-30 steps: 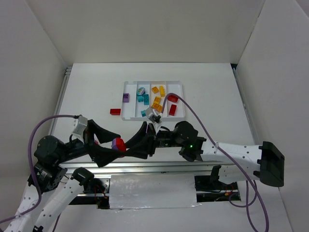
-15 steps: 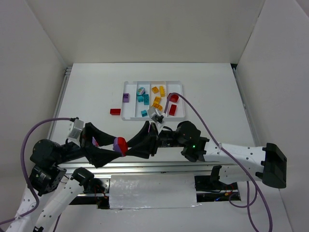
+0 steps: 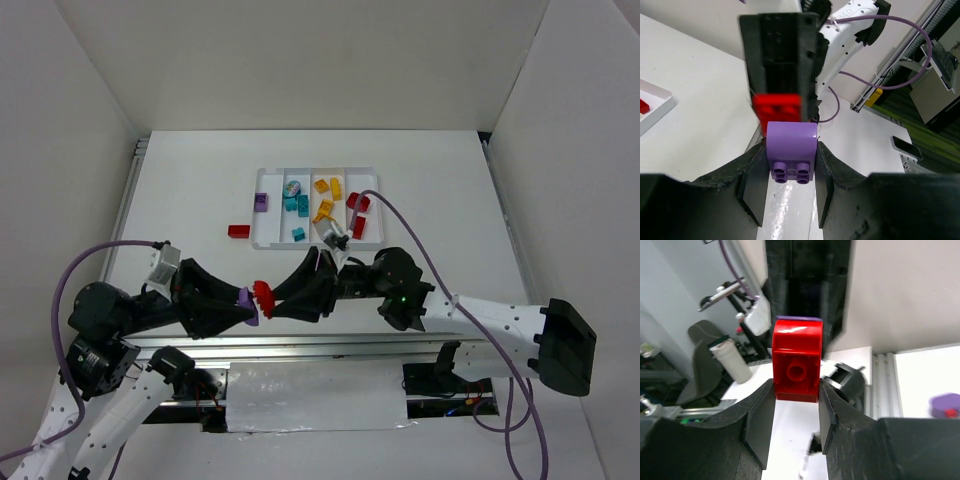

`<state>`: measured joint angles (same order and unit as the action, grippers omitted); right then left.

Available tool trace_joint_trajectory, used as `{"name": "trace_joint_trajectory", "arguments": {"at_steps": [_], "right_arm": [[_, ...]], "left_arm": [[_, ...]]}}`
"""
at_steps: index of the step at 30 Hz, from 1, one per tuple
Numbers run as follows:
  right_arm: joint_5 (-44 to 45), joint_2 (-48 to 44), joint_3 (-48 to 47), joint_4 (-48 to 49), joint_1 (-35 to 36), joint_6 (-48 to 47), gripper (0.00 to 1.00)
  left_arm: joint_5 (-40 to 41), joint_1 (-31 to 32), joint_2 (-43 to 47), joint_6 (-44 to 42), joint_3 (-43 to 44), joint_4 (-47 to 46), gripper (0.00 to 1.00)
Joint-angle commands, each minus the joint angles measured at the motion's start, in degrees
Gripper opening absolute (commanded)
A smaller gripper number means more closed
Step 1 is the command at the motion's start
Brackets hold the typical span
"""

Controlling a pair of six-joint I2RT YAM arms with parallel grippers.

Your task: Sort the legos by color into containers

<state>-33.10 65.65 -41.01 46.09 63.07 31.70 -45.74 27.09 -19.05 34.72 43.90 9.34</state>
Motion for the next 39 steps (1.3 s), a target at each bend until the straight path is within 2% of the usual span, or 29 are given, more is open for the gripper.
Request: {"name": "trace_joint_trajectory", "arguments": {"at_steps": [1, 6, 7, 8, 9, 10, 11, 12, 13, 14, 15, 16, 17, 20, 23, 24, 27, 35, 39], "right_arm": [[-5.6, -2.5, 4.3, 12.5, -6.2, 6.0, 0.00], [-4.5, -5.0, 4.8, 8.2, -7.8, 3.2, 0.00], [-2.0, -6.0, 4.9, 6.6, -8.4, 1.4, 0.00], [0.9, -6.8, 4.7, -0.3, -8.7, -0.3, 0.00], [5.9, -7.6, 4.3, -5.8, -9.1, -4.6, 0.00], [20.9, -7.0, 1.9, -18.1, -9.9, -6.1, 0.00], [29.8, -5.5, -0.2, -24.5, -11.1, -6.4, 0.00], [37.2, -0.2, -6.2, -31.8, -13.2, -4.0, 0.00], [47.4, 6.4, -9.1, -44.0, -18.8, -1.8, 0.00], [50.7, 6.5, -11.8, -49.5, -22.1, 0.4, 0.00], [52.0, 13.6, -17.7, -55.3, -25.4, 3.6, 0.00], [51.4, 17.0, -20.7, -63.1, -30.6, 4.1, 0.00], [51.1, 22.8, -22.7, -65.1, -32.5, 3.7, 0.00], [49.2, 31.1, -31.6, -66.5, -37.0, -2.2, 0.00], [48.2, 40.0, -40.1, -69.2, -39.4, -6.9, 0.00], [48.4, 42.4, -46.4, -71.7, -39.9, -10.5, 0.00], [50.1, 48.9, -55.9, -74.6, -40.7, -15.3, 0.00], [50.5, 58.6, -67.8, -78.0, -42.9, -24.1, 0.00], [53.1, 59.8, -66.7, -73.3, -42.9, -30.8, 0.00]], "left_arm": [[-2.4, 0.1, 1.1, -4.0, 2.1, 1.6, 0.00], [-1.3, 0.0, 0.9, -6.2, 1.5, 3.8, 0.00], [0.6, 0.0, 0.8, -6.4, 1.5, 4.4, 0.00], [2.3, 0.0, 0.3, -7.3, 2.0, 6.6, 0.00], [7.3, 0.0, 0.1, -8.1, 2.7, 8.7, 0.00], [10.7, 0.1, -1.1, -9.9, 4.8, 11.0, 0.00], [14.6, 0.0, -1.9, -11.0, 6.3, 17.1, 0.00], [23.6, 0.0, -2.8, -12.0, 7.5, 20.1, 0.00], [28.5, 0.0, -4.9, -13.2, 9.6, 25.1, 0.00], [33.0, 0.1, -5.9, -13.2, 10.2, 25.1, 0.00], [40.6, 0.0, -7.3, -12.8, 10.4, 27.8, 0.00], [43.0, 0.0, -7.8, -11.3, 10.5, 28.4, 0.00], [43.5, 0.1, -8.2, -11.0, 10.2, 28.4, 0.00], [41.5, -0.2, -8.3, -10.6, 8.2, 25.7, 0.00], [39.9, -0.5, -8.3, -11.3, 8.0, 25.6, 0.00], [39.5, -0.5, -7.9, -11.4, 7.5, 25.0, 0.00], [36.5, -0.5, -6.7, -12.0, 7.0, 24.2, 0.00], [32.4, -0.6, -5.7, -13.1, 6.4, 23.0, 0.00], [31.2, -0.5, -5.3, -13.4, 6.1, 22.7, 0.00]]}}
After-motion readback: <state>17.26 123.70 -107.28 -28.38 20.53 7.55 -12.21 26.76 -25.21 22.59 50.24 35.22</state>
